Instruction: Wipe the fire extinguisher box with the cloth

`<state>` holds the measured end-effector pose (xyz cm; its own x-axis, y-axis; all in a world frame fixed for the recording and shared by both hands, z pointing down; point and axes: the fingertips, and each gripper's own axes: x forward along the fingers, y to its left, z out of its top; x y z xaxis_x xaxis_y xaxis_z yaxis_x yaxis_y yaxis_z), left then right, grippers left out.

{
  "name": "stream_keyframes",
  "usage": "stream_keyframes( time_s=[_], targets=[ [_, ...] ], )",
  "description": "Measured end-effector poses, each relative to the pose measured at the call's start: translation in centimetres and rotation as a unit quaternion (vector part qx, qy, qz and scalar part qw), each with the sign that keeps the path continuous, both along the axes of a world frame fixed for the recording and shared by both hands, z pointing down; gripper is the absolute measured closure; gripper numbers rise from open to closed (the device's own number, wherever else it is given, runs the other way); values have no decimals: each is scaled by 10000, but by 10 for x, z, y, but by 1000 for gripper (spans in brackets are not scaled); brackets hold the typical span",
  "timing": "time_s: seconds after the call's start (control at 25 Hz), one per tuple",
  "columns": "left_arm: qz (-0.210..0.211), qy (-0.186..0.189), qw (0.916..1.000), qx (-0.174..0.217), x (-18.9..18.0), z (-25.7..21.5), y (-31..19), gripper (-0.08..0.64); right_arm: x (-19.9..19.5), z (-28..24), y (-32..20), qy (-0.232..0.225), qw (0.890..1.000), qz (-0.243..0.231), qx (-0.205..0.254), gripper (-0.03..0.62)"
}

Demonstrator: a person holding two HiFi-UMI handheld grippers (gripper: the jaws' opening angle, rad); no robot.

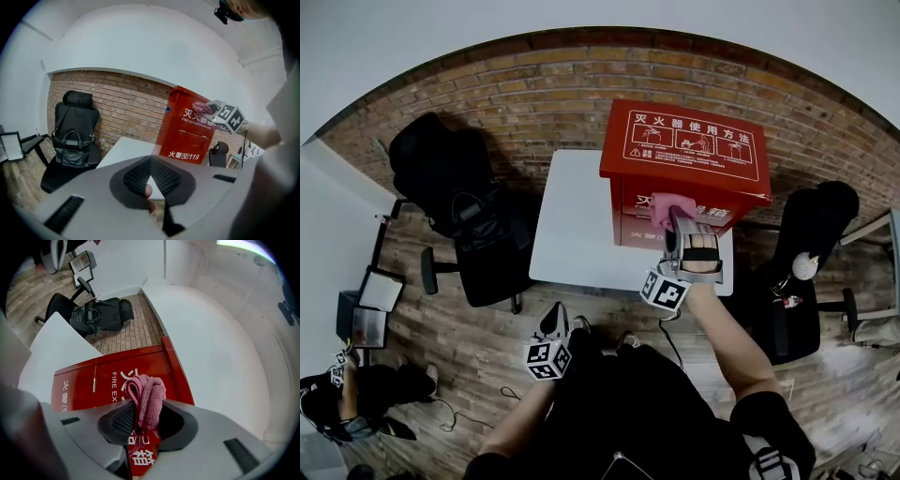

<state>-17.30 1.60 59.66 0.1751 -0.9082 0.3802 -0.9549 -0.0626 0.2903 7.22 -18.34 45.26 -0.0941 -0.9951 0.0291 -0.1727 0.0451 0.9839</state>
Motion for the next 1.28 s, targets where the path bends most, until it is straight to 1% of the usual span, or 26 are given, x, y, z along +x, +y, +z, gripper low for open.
stream_keyframes(
  time_s=[0.64, 0.92, 1.28],
  targets=[
    [24, -55, 10000, -73, 7, 2, 6, 541, 1, 52, -1, -7, 9989, -90, -465, 479],
    [-12, -95, 9999, -94, 4, 2, 7, 541, 0, 66, -2, 2, 9982, -62, -596, 479],
    [15, -135, 9998, -125, 6, 2, 8, 541, 1, 91, -3, -45, 9959, 42, -898, 479]
  ],
)
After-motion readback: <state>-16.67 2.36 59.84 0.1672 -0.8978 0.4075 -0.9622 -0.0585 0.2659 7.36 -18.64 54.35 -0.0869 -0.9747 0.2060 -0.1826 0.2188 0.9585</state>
